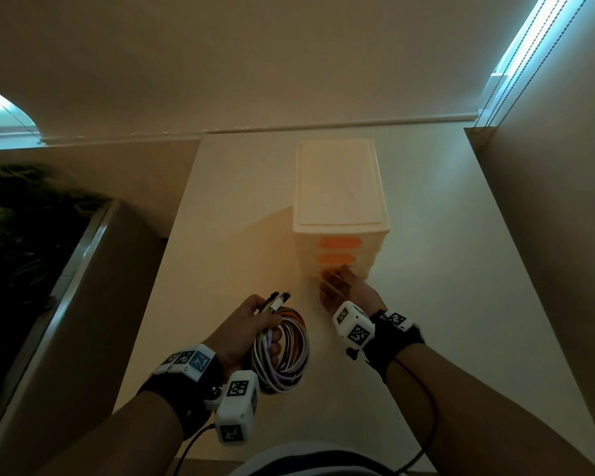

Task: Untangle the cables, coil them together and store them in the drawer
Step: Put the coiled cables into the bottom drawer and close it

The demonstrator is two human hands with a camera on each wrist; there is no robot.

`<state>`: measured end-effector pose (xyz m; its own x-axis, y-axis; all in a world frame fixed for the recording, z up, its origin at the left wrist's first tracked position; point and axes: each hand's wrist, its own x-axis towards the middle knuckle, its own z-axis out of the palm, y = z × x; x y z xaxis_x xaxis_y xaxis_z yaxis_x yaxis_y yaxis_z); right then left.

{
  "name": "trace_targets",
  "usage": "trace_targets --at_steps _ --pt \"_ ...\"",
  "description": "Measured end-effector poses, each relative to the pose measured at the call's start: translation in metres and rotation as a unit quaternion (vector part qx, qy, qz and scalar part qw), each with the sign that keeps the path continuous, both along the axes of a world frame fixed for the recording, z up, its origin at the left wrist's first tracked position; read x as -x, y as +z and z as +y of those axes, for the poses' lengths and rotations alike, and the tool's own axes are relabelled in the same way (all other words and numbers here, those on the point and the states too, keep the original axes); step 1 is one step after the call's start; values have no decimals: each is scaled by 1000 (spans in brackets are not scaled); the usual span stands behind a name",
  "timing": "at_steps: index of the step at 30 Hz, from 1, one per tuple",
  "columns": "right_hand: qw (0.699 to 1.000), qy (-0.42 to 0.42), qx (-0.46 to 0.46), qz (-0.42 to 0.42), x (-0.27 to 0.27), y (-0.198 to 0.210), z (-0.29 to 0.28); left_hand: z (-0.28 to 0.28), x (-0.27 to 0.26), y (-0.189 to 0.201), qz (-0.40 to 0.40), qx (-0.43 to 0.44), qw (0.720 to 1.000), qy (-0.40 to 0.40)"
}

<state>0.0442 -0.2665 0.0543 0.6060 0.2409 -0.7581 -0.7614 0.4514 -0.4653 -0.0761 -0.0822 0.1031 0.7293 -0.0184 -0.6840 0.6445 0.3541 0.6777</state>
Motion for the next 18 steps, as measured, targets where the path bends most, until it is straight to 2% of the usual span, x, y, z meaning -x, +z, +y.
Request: trace_targets --at_steps 6,18 --pt "995 63 74 -15 19 -9 -8 5 -7 4 -2 16 1000 19" --pt "990 94 87 60 77 -2 -37 10 2 20 -22 81 995 51"
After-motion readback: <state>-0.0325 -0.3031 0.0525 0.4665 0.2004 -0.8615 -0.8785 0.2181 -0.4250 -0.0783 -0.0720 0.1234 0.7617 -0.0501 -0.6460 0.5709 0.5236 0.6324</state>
